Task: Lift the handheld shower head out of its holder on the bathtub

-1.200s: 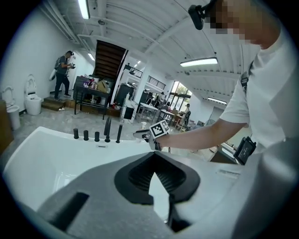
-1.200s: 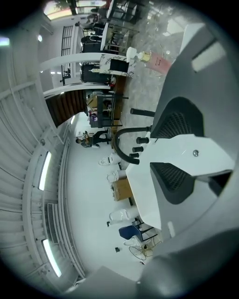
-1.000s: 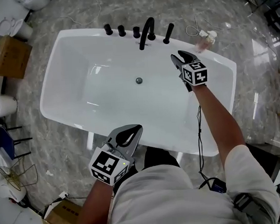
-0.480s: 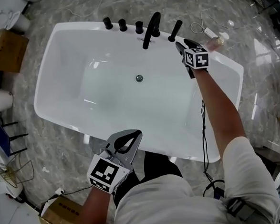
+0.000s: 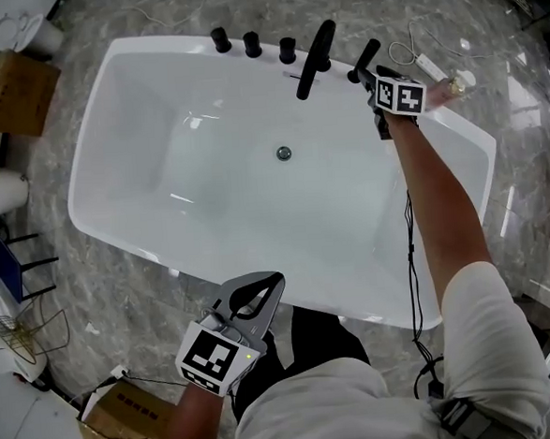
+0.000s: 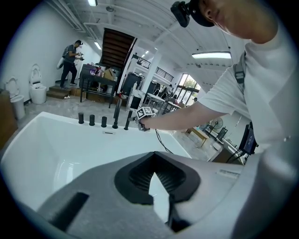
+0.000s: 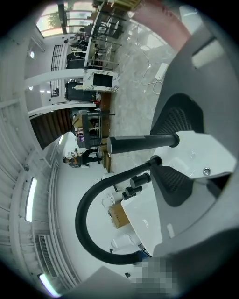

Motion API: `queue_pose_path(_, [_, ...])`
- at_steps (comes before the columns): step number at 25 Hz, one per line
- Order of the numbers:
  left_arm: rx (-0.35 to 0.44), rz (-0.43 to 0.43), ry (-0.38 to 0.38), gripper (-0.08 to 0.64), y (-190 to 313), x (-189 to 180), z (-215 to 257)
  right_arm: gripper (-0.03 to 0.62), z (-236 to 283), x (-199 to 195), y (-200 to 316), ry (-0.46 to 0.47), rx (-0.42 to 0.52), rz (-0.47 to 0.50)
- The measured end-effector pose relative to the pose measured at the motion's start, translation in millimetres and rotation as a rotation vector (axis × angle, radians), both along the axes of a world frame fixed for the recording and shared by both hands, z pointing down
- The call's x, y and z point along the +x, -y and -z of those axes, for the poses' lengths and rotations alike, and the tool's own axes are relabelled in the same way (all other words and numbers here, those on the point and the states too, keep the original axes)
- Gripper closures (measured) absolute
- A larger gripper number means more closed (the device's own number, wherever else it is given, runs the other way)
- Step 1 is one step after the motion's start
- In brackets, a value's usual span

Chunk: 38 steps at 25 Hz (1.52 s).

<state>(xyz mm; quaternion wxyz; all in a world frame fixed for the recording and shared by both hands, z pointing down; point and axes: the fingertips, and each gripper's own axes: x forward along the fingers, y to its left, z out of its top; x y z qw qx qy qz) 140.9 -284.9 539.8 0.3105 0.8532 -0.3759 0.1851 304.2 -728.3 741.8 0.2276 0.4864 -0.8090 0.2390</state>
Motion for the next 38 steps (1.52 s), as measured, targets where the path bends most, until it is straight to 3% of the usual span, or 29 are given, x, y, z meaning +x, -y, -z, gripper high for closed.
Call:
queue_pose_path(17, [-0.055,0.028,-0.055,0.554,-4,-21,-35,0.365,-23,-16,48,-0.025,0.001,0.007])
queue_pose_path(26, [-0.074,0.015,-0.069,0.554,-8,-24,-39,0.439,-27,-20,54,-0.042,-0.009,-0.003])
queue_pose_path(38, [-0.054,0.029,-0.065,0.554,-19,-32,-33,0.445,-18,-18,38,-0.114,0.045,-0.014])
